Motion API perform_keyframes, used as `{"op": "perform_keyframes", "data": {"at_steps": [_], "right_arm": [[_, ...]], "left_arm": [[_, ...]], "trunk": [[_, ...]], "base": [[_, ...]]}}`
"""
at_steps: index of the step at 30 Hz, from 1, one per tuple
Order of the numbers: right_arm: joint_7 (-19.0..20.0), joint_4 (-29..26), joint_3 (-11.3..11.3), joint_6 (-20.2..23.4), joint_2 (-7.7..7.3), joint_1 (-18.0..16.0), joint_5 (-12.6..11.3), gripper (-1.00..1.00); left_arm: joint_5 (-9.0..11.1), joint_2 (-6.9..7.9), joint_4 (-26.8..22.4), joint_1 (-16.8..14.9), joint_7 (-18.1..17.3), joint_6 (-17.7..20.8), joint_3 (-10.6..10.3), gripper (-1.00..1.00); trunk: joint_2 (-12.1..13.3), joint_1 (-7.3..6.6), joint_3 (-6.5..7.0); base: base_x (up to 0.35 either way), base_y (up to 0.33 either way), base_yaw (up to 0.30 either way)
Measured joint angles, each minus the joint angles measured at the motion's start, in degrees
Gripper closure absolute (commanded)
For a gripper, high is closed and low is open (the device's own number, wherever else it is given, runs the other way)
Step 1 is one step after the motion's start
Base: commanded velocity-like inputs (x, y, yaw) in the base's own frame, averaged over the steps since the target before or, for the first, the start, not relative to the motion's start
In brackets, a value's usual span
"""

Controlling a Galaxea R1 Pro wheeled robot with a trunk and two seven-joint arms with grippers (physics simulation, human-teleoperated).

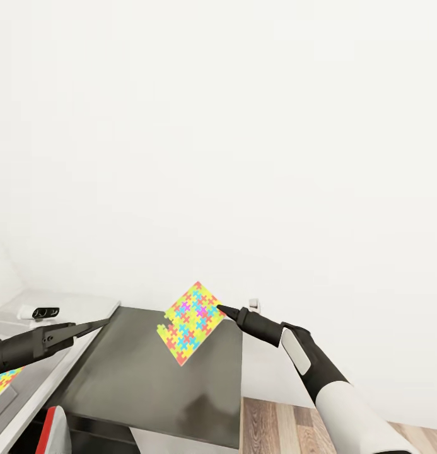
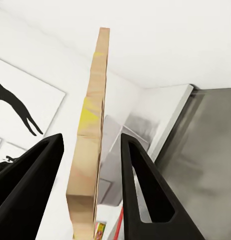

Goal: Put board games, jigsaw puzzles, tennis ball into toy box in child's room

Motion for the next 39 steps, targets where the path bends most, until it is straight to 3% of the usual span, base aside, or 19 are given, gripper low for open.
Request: {"op": "perform_keyframes", "data": {"at_steps": [12,24,39], "right_arm": [[-0.2,-0.1,0.0,0.4,-0.02,0.0,0.0,1.00],[-4.2,-0.3,0.0,0.5,-0.74,0.0,-0.4,1.00],[-4.8,-3.1,0.1,0.6,-0.77,0.0,0.0,1.00]], "left_arm": [[0.0,0.16,0.0,0.0,0.0,0.0,0.0,-1.00],[0.0,0.25,0.0,0.0,0.0,0.0,0.0,-1.00],[0.0,0.26,0.0,0.0,0.0,-0.1,0.0,-1.00]], "trunk": [[0.0,0.00,0.00],[0.0,0.00,0.00],[0.0,0.00,0.00]], "base": [[0.000,0.000,0.000],[0.000,0.000,0.009],[0.000,0.000,0.255]]}}
